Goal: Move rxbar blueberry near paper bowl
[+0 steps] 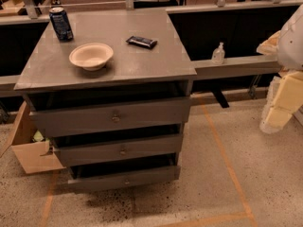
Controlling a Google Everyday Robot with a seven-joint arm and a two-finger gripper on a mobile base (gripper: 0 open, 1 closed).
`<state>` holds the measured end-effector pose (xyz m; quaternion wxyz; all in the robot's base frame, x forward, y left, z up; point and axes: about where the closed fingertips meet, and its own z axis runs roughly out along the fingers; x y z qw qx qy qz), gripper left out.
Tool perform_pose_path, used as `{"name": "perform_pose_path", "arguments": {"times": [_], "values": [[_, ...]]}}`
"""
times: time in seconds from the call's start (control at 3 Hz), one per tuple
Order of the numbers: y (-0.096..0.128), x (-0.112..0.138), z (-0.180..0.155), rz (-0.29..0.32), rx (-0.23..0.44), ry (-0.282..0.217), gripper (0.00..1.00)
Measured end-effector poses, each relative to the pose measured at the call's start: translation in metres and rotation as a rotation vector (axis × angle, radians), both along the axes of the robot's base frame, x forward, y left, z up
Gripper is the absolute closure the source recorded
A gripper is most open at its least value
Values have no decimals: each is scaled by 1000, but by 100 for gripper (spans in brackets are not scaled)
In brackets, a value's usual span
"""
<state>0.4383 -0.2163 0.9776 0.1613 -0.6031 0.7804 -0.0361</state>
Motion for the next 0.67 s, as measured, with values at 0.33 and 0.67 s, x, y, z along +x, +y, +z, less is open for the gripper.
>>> {"name": "perform_pose_path", "arguments": {"times": [0.33, 0.67], "values": [[0, 0, 0, 0, 0, 0, 0], [2, 4, -2, 3, 47, -12, 0]]}}
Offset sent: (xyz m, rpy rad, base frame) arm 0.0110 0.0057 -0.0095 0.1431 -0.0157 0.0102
